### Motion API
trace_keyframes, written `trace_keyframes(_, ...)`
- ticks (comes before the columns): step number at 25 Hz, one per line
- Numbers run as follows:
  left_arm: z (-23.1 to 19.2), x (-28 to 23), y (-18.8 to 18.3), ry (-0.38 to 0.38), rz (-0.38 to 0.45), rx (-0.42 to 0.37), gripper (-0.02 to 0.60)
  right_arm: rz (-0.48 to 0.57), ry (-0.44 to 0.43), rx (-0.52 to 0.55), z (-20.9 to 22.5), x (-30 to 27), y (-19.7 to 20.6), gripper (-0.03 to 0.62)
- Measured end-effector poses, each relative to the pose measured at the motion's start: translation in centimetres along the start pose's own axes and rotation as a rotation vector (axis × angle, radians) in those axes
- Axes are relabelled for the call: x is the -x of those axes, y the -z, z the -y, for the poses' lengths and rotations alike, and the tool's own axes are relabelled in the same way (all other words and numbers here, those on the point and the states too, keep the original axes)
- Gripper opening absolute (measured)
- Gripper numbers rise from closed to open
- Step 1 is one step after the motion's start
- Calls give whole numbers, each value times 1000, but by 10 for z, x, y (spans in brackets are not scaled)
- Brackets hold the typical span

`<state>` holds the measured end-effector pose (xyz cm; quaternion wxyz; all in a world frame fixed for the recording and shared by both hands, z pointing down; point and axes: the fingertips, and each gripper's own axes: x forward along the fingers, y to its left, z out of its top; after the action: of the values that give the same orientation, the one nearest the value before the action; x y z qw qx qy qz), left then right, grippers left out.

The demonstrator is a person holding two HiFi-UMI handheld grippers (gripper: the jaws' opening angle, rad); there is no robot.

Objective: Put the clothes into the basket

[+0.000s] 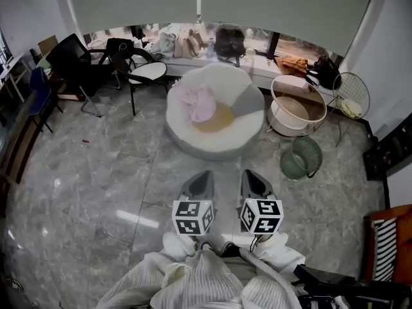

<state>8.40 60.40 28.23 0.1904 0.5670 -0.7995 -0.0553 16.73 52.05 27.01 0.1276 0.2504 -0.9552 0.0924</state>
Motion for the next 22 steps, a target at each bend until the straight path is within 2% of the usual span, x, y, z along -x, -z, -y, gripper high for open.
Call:
trace_keyframes(6, -18, -18, 8, -3, -39, 12, 6, -46, 41, -31, 10, -21, 16, 23)
trace_keyframes(11, -34, -50, 4, -12, -58, 15, 6, -56, 49, -44, 27, -57, 11, 25)
trace_keyframes(16, -53, -92, 1, -46, -74, 25, 6, -85, 14, -46, 43, -107, 8, 24)
trace_keyframes(22, -67, -166, -29, -88, -64, 36, 6, -103, -47, -12, 74, -179, -24, 23)
